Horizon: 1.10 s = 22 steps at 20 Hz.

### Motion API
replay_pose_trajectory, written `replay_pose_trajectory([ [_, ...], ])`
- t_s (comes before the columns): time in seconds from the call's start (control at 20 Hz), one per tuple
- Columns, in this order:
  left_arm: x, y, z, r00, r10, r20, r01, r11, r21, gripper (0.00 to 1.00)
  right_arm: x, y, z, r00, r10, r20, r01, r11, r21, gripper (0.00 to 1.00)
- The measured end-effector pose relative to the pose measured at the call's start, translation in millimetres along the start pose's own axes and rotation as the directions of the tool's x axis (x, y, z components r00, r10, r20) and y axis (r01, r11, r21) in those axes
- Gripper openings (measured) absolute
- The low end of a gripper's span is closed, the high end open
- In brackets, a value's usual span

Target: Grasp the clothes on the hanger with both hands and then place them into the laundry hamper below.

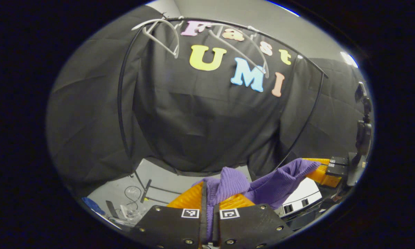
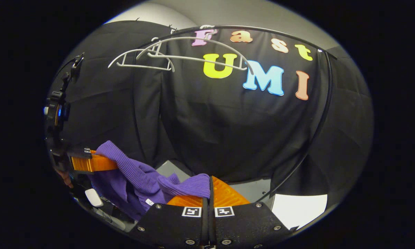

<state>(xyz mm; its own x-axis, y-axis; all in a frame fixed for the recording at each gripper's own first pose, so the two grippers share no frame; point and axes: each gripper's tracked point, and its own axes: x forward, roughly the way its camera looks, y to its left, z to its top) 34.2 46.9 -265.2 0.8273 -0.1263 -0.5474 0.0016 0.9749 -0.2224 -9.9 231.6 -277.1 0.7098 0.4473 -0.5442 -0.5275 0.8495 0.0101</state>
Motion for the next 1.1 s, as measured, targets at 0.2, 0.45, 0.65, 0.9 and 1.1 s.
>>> replay_pose_trajectory([
  [0.2, 27, 36, -62, 0.991, 0.044, -0.123, -0.046, 0.999, -0.014, 0.07, 16, 11, -78, 0.986, -0.016, -0.165, 0.024, 0.999, 0.047, 0.00],
  [0.45, 55, 61, -128, 0.962, 0.084, -0.261, -0.091, 0.996, -0.012, 0.07, 46, 16, -161, 0.934, -0.031, -0.356, 0.072, 0.992, 0.102, 0.00],
  [0.65, 78, 53, -158, 0.944, 0.062, -0.325, -0.061, 0.998, 0.015, 0.07, 56, 18, -190, 0.896, -0.024, -0.443, 0.096, 0.985, 0.141, 0.00],
  [0.9, 84, 50, -165, 0.936, 0.058, -0.348, -0.043, 0.998, 0.051, 0.07, 58, 21, -189, 0.886, -0.022, -0.463, 0.126, 0.973, 0.195, 0.00],
  [1.1, 81, 55, -170, 0.928, 0.078, -0.365, -0.063, 0.997, 0.053, 0.08, 55, 19, -189, 0.884, -0.009, -0.468, 0.123, 0.969, 0.212, 0.03],
])
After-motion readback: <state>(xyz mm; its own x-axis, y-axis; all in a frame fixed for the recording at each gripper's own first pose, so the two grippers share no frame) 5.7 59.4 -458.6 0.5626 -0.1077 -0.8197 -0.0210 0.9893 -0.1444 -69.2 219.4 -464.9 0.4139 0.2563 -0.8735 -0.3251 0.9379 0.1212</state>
